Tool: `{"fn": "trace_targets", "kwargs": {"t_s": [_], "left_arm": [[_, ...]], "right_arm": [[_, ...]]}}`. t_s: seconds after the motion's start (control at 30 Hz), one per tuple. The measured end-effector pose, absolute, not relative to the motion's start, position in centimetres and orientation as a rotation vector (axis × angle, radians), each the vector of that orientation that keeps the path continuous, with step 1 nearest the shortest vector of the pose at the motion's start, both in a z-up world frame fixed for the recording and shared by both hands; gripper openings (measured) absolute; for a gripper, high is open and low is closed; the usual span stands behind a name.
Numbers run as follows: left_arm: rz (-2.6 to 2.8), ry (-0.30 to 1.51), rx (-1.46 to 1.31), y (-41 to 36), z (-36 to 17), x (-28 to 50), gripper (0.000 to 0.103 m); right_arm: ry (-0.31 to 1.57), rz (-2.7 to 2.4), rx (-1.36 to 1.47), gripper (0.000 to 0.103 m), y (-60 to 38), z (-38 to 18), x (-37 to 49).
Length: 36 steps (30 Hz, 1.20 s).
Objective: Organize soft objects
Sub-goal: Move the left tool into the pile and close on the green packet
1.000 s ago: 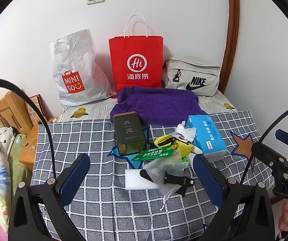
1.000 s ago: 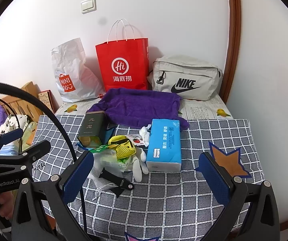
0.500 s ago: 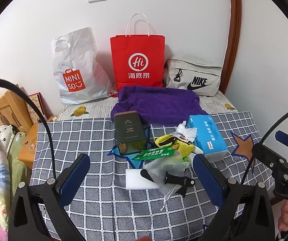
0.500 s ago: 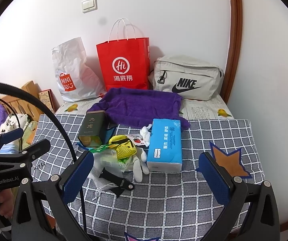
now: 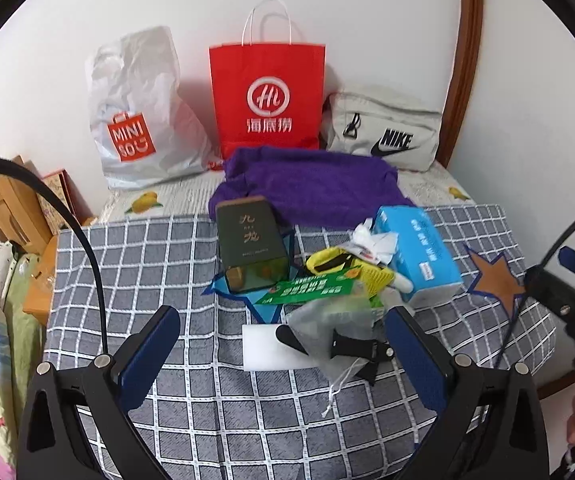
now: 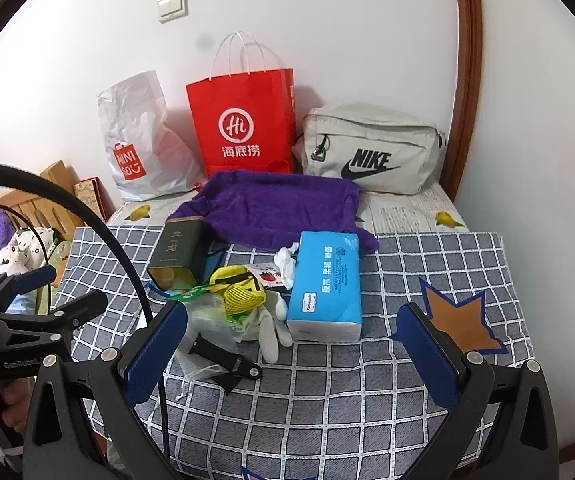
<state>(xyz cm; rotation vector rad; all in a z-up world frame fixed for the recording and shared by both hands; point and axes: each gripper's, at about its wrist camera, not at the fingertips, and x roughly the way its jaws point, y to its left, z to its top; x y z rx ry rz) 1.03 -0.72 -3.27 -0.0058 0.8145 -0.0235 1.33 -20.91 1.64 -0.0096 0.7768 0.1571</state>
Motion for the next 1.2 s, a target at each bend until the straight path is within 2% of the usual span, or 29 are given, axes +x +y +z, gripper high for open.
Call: {"fn": "trace_targets", "kwargs": {"t_s": [0.3,0.43,0.53,0.8,1.03,1.1,1.17,1.2], "left_arm": [[-0.025,0.923,-0.046,0.7,-8.1,3.9,0.101],[-0.041,0.958,-0.065,1.0,-9.8,5.0,0.096],[-0.055,0.976,-0.058,0.9,-10.9,6.0,0.088],[-0.107,0.957,-0.002,-0.5,-11.9,8.1,0.087],[-0.128,0.924,0.196,-4.1,-12.5,9.2,0.086],[-0.132,0.915,0.21,-4.4,-12.5,9.6,0.076],[-0.148,0.911,0.193,-4.3,-12.3,10.0,0.058],[-0.157,0.912,0.174,-4.1,-12.2,10.2,0.054]], "right_arm": [[0.845,0.135,0.003,0.103,-21.7,-1.3,3.5],[0.879,0.127,0.001,0.103,-22.0,-2.9,4.5],[0.902,0.125,-0.004,0.103,-22.1,-4.0,5.2],[0.94,0.128,-0.019,0.103,-22.2,-5.8,6.8],[0.971,0.125,-0.014,0.103,-22.6,-7.3,8.0],[0.984,0.123,-0.008,0.103,-22.9,-7.6,8.2],[0.991,0.122,-0.002,0.103,-23.2,-7.9,8.5],[0.995,0.12,0.002,0.103,-23.3,-8.1,8.6]]}}
